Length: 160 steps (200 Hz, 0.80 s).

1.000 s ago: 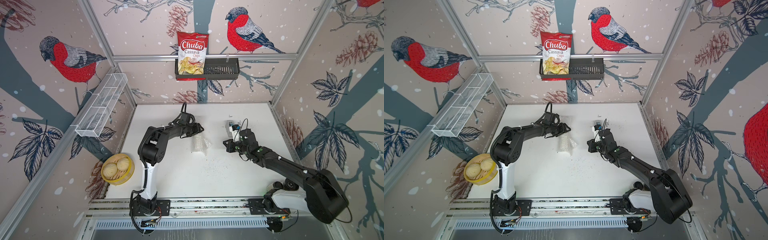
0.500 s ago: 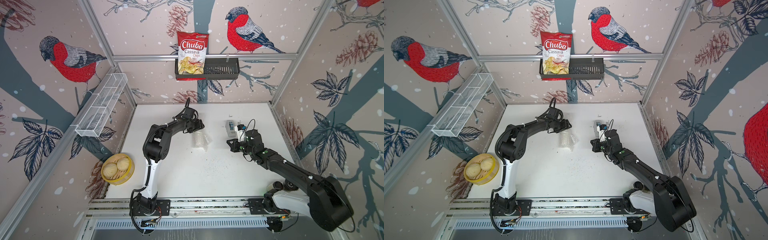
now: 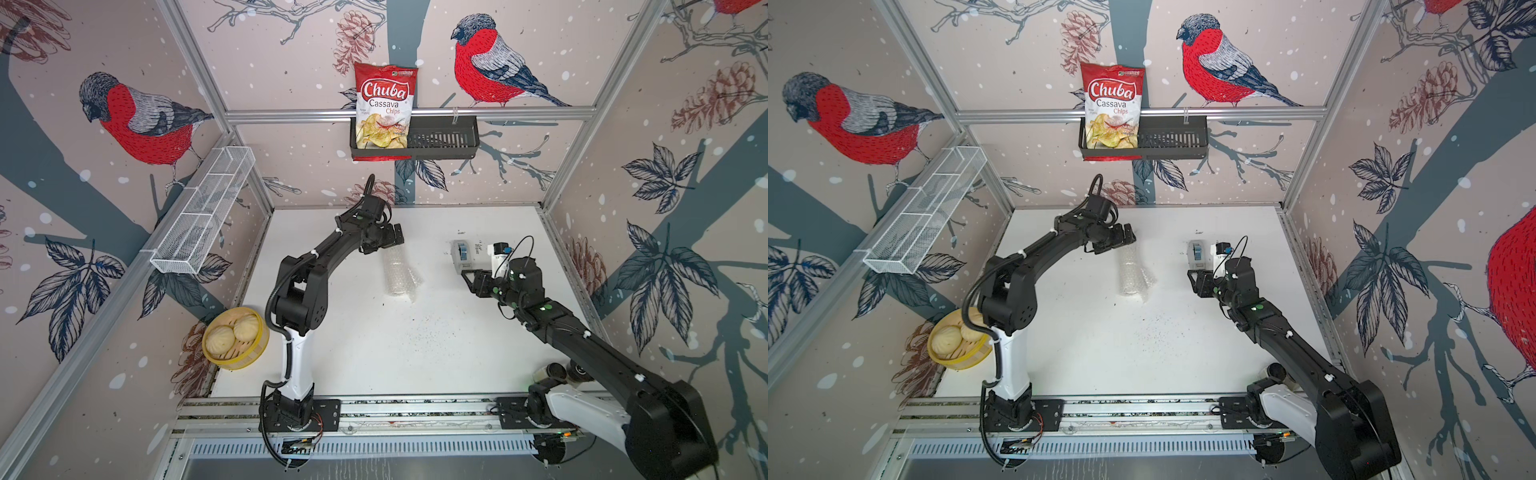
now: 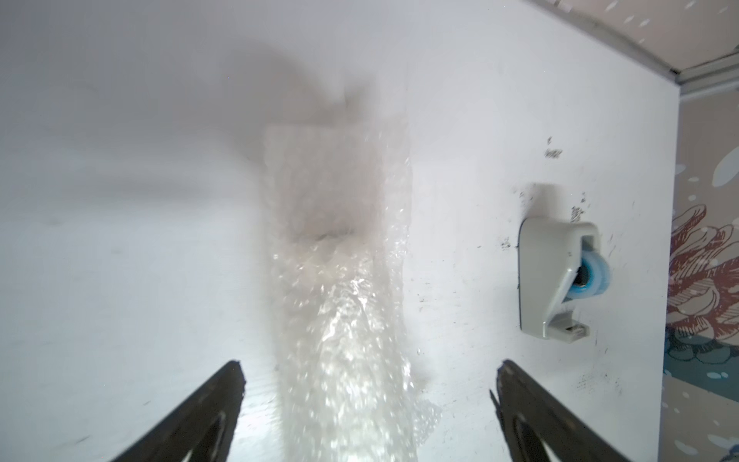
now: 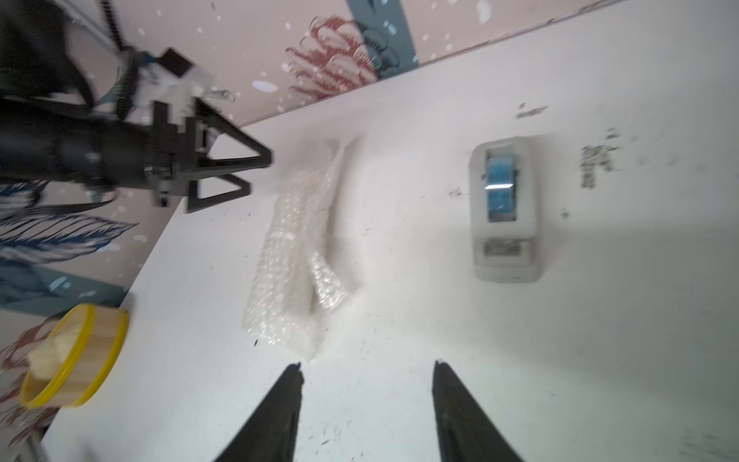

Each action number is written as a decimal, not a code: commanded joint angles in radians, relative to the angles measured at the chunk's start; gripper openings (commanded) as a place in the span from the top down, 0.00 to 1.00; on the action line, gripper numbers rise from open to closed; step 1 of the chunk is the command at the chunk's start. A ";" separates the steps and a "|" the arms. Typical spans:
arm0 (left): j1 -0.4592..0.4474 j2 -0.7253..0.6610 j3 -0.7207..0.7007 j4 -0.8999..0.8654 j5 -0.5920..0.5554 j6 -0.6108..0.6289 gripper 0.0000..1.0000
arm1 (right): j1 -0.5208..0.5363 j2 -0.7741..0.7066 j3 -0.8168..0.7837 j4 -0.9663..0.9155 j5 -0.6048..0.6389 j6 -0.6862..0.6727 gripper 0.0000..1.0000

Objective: Wrap vases in bubble wrap
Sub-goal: Place the wrapped vase at the center of the board, then reset both arms

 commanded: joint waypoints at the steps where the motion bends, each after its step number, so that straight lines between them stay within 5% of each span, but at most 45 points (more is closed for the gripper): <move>1: -0.042 -0.197 -0.055 0.008 -0.314 0.134 0.02 | -0.038 -0.020 0.021 0.002 0.328 0.068 0.34; 19: -0.096 -0.388 -0.264 0.203 -0.553 0.288 0.03 | -0.099 -0.006 0.037 0.018 0.487 0.089 0.20; 54: -0.105 -0.743 -0.981 1.089 -0.844 0.707 0.03 | -0.187 0.064 0.073 0.036 0.690 0.001 0.07; 65: -0.085 -0.814 -1.206 1.396 -0.869 0.790 0.04 | -0.193 0.093 0.043 0.119 0.719 -0.080 0.05; 84: 0.023 -0.900 -1.501 1.736 -0.740 0.684 0.04 | -0.207 0.152 -0.027 0.279 0.767 -0.171 0.01; 102: 0.066 -0.942 -1.627 1.834 -0.592 0.732 0.04 | -0.240 0.197 -0.075 0.378 0.769 -0.182 0.00; 134: 0.084 -0.927 -1.552 1.591 -0.628 0.716 0.04 | -0.263 0.226 -0.109 0.463 0.739 -0.223 0.00; 160: 0.101 -0.860 -1.561 1.642 -0.662 0.705 0.04 | -0.281 0.236 -0.148 0.553 0.712 -0.215 0.01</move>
